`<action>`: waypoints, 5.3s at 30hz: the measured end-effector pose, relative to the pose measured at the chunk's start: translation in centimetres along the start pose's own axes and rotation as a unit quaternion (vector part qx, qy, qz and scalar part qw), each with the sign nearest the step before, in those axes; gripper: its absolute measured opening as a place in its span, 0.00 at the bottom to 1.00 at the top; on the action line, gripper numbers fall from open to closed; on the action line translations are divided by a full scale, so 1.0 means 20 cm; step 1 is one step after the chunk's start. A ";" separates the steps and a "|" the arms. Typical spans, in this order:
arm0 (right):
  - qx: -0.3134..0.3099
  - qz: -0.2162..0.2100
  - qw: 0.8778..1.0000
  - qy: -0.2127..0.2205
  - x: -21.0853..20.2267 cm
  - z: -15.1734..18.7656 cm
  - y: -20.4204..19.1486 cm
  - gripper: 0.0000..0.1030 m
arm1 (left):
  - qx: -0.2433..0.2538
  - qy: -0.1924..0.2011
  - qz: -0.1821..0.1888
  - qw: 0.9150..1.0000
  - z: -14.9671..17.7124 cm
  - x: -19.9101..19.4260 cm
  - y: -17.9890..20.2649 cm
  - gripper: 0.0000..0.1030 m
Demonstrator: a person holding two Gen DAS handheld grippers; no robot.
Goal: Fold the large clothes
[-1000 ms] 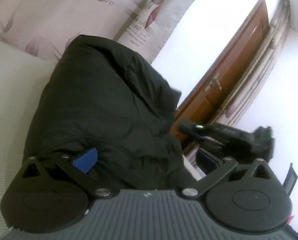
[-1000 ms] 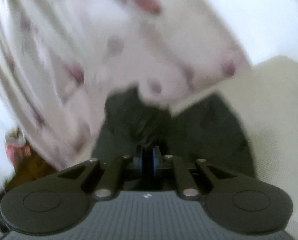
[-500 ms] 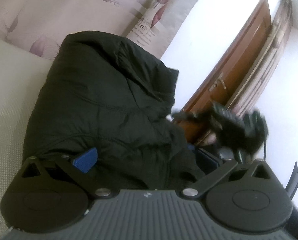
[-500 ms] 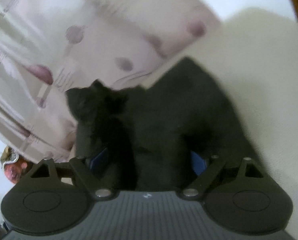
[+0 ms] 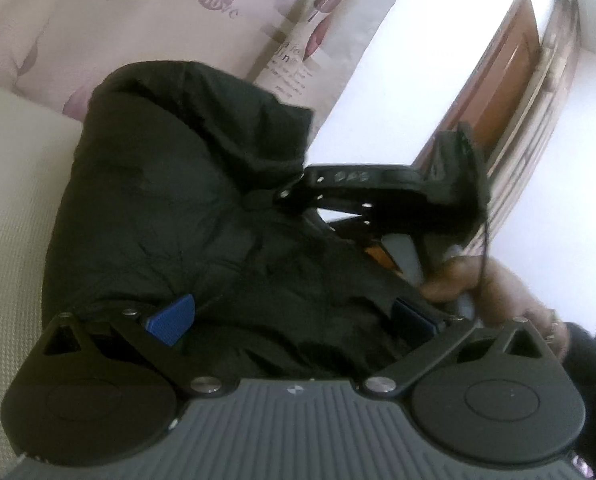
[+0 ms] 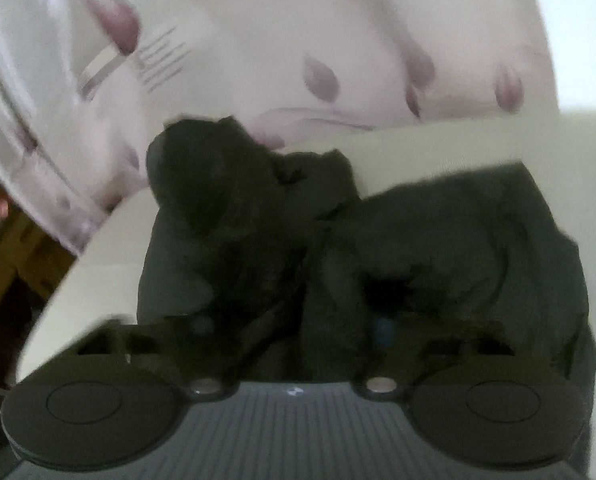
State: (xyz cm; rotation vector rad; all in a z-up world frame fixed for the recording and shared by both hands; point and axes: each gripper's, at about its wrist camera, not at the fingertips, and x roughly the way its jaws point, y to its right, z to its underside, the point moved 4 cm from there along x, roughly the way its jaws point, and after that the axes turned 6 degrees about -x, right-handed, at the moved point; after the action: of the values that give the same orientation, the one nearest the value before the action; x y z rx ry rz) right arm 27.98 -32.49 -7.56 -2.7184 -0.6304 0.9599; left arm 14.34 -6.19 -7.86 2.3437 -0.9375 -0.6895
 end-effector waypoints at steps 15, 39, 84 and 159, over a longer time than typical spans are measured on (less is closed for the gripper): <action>-0.020 0.041 0.995 0.086 -0.26 -0.17 0.38 0.07 | -0.099 -0.009 0.016 0.995 -0.09 0.05 0.03 1.00; 0.029 0.104 0.994 0.006 -0.11 0.38 0.50 0.31 | -0.038 -0.012 -0.001 0.999 -0.18 0.08 -0.06 1.00; -0.074 -0.042 0.983 0.165 -0.18 -0.07 -0.37 0.10 | -0.135 0.072 -0.035 0.988 -0.27 -0.40 -0.24 1.00; -0.008 0.020 0.983 0.182 -0.31 -0.06 -0.13 0.08 | -0.116 0.008 -0.030 0.993 -0.11 -0.13 -0.20 1.00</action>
State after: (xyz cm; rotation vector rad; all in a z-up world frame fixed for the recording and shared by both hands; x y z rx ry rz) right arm 23.48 -32.98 -2.28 -2.8239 -0.5164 0.4444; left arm 16.02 -1.19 -8.14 2.1756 -0.7410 -0.7596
